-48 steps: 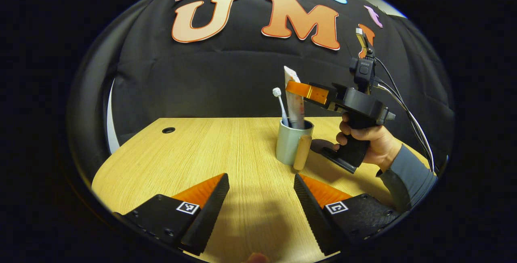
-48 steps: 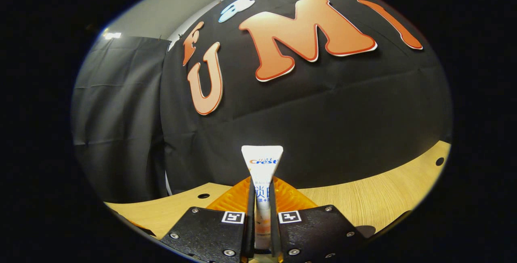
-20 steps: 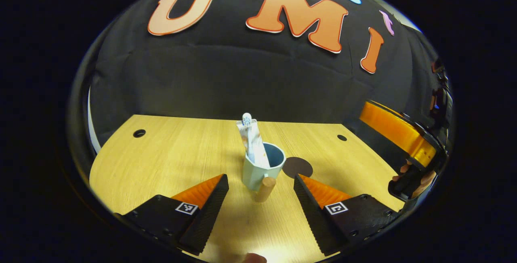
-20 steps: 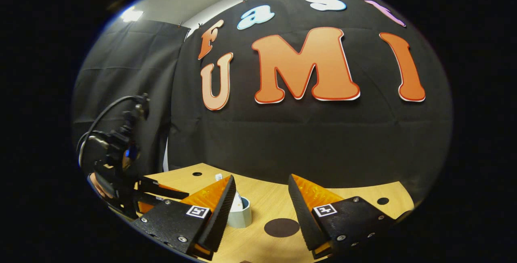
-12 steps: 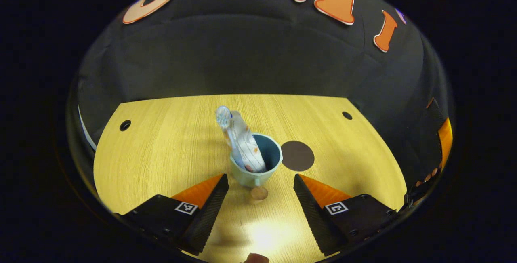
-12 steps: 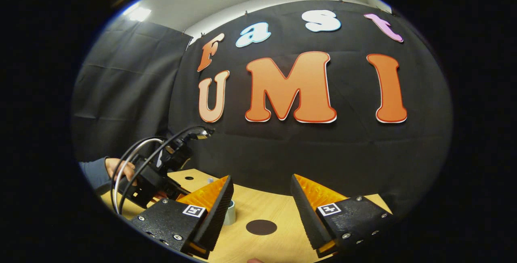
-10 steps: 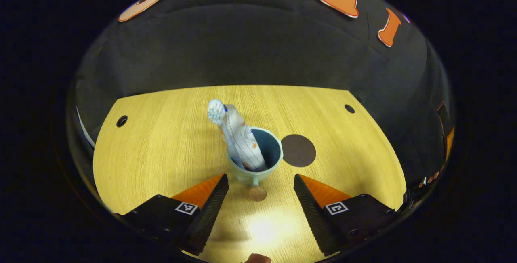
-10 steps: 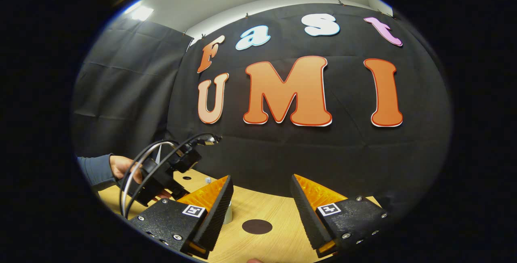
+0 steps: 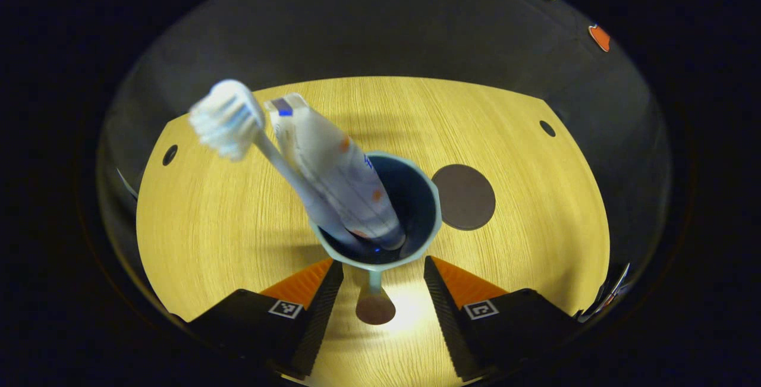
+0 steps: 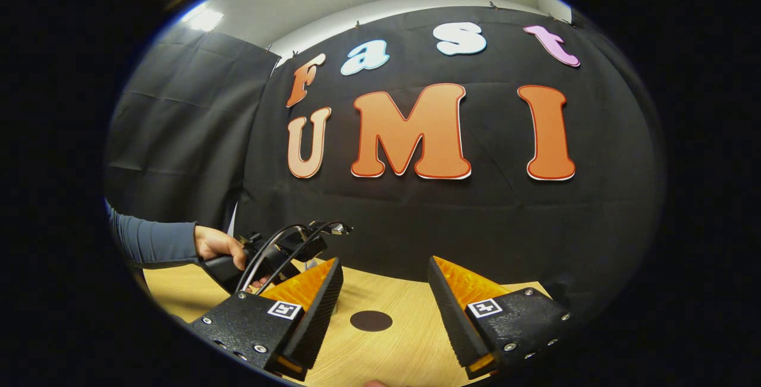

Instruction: Put the toothbrush and toothpaste on the desktop into the cup, then pick up the cup and place it on the coaster on the desktop.

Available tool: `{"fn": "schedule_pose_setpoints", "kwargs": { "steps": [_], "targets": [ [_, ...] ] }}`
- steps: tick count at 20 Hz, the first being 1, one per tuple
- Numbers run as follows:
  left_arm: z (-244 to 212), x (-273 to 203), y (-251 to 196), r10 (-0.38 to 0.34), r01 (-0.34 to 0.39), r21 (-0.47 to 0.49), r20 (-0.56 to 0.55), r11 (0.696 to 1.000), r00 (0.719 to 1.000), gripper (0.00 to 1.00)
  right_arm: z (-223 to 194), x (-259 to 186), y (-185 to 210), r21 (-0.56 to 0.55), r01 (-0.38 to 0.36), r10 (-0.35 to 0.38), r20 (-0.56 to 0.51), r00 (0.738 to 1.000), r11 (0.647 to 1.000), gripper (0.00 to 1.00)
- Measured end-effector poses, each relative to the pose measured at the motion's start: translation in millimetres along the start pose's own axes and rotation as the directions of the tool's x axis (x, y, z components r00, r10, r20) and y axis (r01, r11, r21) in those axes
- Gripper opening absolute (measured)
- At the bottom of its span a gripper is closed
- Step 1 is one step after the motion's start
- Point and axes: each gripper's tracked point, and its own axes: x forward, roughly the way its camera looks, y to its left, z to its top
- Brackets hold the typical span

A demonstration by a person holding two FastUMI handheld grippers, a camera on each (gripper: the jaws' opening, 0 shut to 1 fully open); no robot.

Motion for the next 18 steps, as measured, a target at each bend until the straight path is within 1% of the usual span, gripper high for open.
{"fn": "schedule_pose_setpoints", "kwargs": {
  "steps": [1, 2, 3, 4, 5, 6, 7, 9, 14, 16, 18],
  "targets": [
    [-1, 6, 3, 0.015, -0.015, -0.008, -0.008, 1.000, 1.000, 0.75, -1, -3, -1, 0.008, -0.001, 0.001, 0.002, 1.000, 1.000, 0.87],
    [-2, 10, 8, 0.037, -0.037, -0.016, -0.021, 0.999, 0.999, 0.76, -2, -5, -1, 0.016, 0.003, -0.003, 0.002, 1.000, 1.000, 0.87],
    [-1, 16, 8, 0.034, -0.035, -0.023, -0.025, 0.999, 0.999, 0.59, -4, -7, -2, 0.024, 0.003, -0.004, 0.005, 1.000, 1.000, 0.87],
    [-3, 22, 10, 0.038, -0.038, -0.026, -0.027, 0.999, 0.999, 0.56, -4, -9, -3, 0.033, 0.007, -0.007, 0.005, 1.000, 0.999, 0.87],
    [-1, 17, 8, 0.040, -0.041, -0.037, -0.024, 0.998, 0.999, 0.56, -5, -11, -5, 0.041, 0.011, -0.011, 0.006, 1.000, 0.999, 0.87],
    [1, 17, 7, 0.049, -0.049, -0.043, -0.020, 0.998, 0.999, 0.49, -6, -12, -6, 0.048, 0.015, -0.015, 0.005, 1.000, 0.999, 0.87],
    [3, 15, 2, 0.056, -0.057, -0.049, -0.008, 0.997, 0.998, 0.32, -8, -13, -7, 0.055, 0.020, -0.020, 0.003, 1.000, 0.998, 0.87],
    [4, 13, -5, 0.060, -0.060, -0.050, -0.003, 0.997, 0.998, 0.28, -11, -17, -8, 0.062, 0.022, -0.022, -0.001, 1.000, 0.998, 0.87],
    [3, 15, -5, 0.054, -0.052, -0.062, 0.030, 0.997, 0.998, 0.26, -10, -22, -14, 0.082, 0.035, -0.035, 0.001, 0.999, 0.996, 0.87],
    [7, 14, -4, 0.062, -0.060, -0.051, 0.053, 0.997, 0.997, 0.26, -10, -23, -18, 0.084, 0.046, -0.046, 0.003, 0.999, 0.995, 0.87],
    [12, 15, -5, 0.056, -0.053, -0.040, 0.084, 0.998, 0.995, 0.26, -9, -25, -22, 0.088, 0.055, -0.056, 0.007, 0.998, 0.995, 0.87]
  ]
}}
